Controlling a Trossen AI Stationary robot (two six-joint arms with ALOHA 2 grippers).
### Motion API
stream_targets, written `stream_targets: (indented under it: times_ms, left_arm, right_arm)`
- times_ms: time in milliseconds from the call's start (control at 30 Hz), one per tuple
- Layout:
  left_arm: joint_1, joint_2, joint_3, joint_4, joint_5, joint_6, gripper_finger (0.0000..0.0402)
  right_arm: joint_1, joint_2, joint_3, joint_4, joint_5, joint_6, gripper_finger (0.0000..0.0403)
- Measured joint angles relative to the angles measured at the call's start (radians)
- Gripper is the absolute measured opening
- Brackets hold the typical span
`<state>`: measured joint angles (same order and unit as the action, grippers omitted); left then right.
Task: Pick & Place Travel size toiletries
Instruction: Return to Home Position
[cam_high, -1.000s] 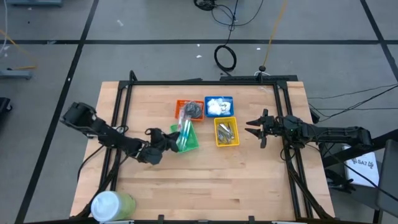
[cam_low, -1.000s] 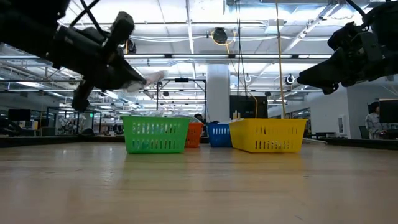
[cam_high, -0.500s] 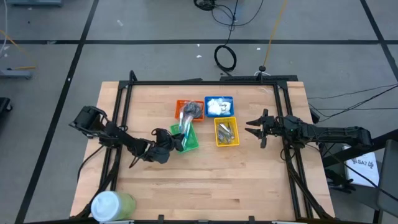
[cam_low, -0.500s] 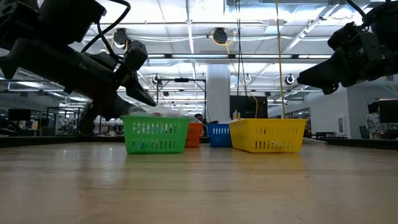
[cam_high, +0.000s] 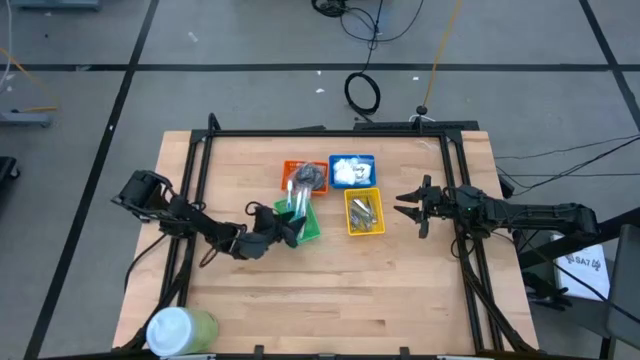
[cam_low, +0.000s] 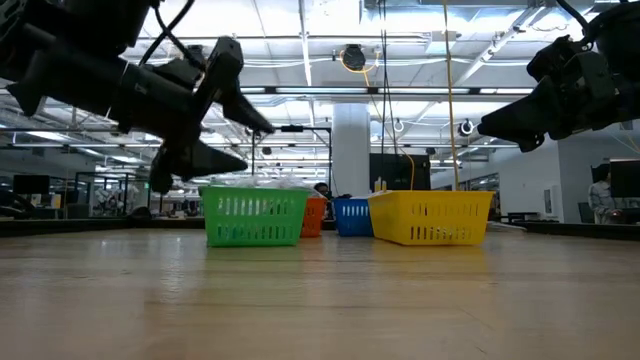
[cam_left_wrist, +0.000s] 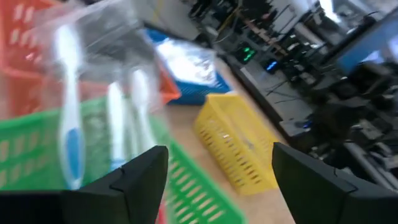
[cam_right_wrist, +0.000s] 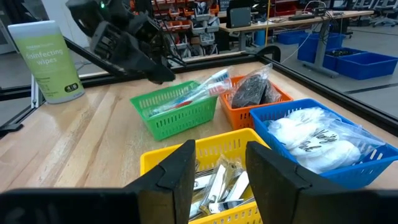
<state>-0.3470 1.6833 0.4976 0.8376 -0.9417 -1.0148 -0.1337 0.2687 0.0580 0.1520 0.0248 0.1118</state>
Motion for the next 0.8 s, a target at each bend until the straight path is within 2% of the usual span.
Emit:
stream_targets:
  times_ms: [133,267,467,600,700,800]
  left_arm:
    - [0.0,-0.002,0.0,0.141,0.036,0.159,0.0291]
    - [0.002,-0.056,0.002,0.221,0.199,0.357,0.0287]
    - [0.002,-0.207,0.002,0.207,0.378,0.502,0.0256]
    - [0.002,-0.349,0.002,0.112,0.42,0.592,0.0228]
    - [0.002,-0.477,0.002,-0.07,0.41,0.607,0.0206]
    - [0.005,-0.595,0.002,-0.257,0.367,0.561,0.0182]
  right_arm:
    - [0.0,0.0,0.0,0.0,0.0,0.0,0.013]
    - [0.0,0.0,0.0,0.0,0.0,0.0,0.013]
    - [0.0,0.0,0.0,0.0,0.0,0.0,0.013]
    - [0.0,0.0,0.0,0.0,0.0,0.0,0.013]
    - [0.0,0.0,0.0,0.0,0.0,0.0,0.013]
    - [0.0,0.0,0.0,0.0,0.0,0.0,0.013]
